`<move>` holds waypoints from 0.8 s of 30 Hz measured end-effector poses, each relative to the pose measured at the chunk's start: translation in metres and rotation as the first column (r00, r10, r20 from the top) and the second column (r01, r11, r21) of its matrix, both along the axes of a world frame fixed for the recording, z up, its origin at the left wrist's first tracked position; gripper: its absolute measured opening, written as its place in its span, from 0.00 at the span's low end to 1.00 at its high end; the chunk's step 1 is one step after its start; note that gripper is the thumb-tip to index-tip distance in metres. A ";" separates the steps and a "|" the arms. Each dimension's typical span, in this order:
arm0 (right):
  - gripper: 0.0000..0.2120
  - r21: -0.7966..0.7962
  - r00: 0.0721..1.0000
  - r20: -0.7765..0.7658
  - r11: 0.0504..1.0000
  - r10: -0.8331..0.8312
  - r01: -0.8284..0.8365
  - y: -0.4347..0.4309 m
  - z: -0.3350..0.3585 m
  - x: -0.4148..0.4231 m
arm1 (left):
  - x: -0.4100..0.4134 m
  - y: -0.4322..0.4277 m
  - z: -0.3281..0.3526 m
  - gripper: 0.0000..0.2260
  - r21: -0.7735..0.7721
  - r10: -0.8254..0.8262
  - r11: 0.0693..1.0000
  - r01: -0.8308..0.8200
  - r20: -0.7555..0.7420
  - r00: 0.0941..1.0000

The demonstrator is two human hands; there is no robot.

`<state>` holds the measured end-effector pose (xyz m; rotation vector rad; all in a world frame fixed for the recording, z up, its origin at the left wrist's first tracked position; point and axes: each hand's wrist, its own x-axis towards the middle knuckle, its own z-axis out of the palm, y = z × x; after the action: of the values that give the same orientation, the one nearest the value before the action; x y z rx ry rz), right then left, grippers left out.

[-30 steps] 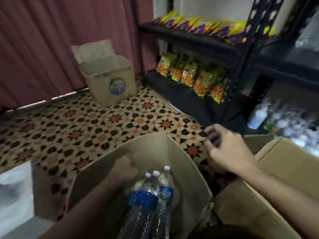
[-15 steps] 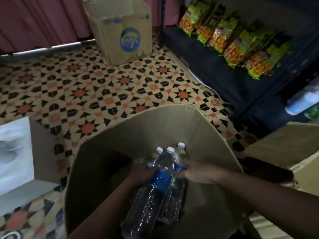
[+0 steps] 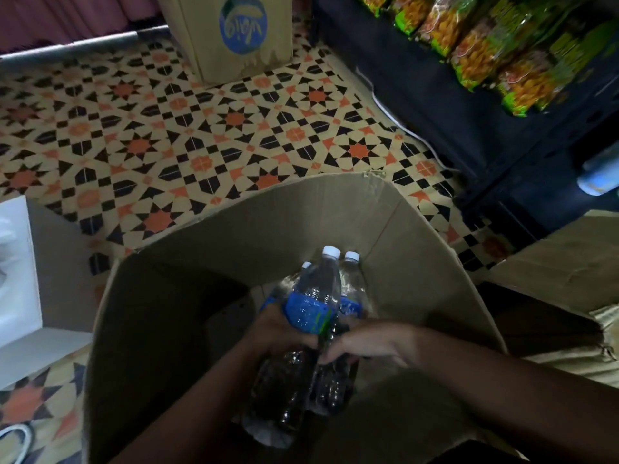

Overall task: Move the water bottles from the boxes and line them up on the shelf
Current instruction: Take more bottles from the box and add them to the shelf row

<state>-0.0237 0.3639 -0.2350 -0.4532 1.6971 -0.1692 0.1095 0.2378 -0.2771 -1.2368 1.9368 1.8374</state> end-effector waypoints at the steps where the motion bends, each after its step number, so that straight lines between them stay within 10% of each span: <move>1: 0.61 0.003 1.000 -0.027 1.000 -0.003 0.003 0.003 -0.002 0.001 | 0.000 -0.003 0.004 0.24 0.074 0.013 0.997 -0.012 -0.016 1.000; 6: 0.64 -0.148 0.921 0.239 0.926 -0.307 0.347 0.011 -0.021 0.016 | -0.006 -0.002 0.022 0.31 0.423 0.111 0.905 -0.038 -0.149 0.983; 8: 0.57 -0.260 0.863 0.209 0.824 -0.461 0.503 0.013 -0.027 0.017 | -0.012 0.007 0.028 0.14 0.547 0.131 0.836 -0.032 -0.142 0.981; 11: 0.50 -0.326 0.825 0.083 0.767 -0.560 0.553 0.018 -0.028 0.015 | -0.021 0.009 0.029 0.20 0.677 0.198 0.734 -0.062 -0.127 0.972; 18: 0.52 -0.381 0.809 -0.144 0.786 -0.570 0.487 0.020 -0.029 0.010 | -0.004 -0.028 -0.008 0.22 0.118 0.103 0.988 -0.102 -0.003 0.995; 21: 0.54 -0.350 0.819 -0.267 0.843 -0.508 0.409 0.017 -0.027 0.011 | 0.022 -0.020 -0.020 0.57 -0.089 -0.074 0.990 0.108 0.315 0.946; 24: 0.51 -0.314 0.819 -0.375 0.891 -0.435 0.329 0.016 -0.018 0.004 | 0.039 -0.007 -0.046 0.71 -0.122 -0.042 0.990 0.071 0.225 0.973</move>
<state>-0.0195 0.3803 -0.2528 -0.3289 2.2189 -0.6129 0.1483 0.2309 -0.3232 -1.3459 1.9700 1.4944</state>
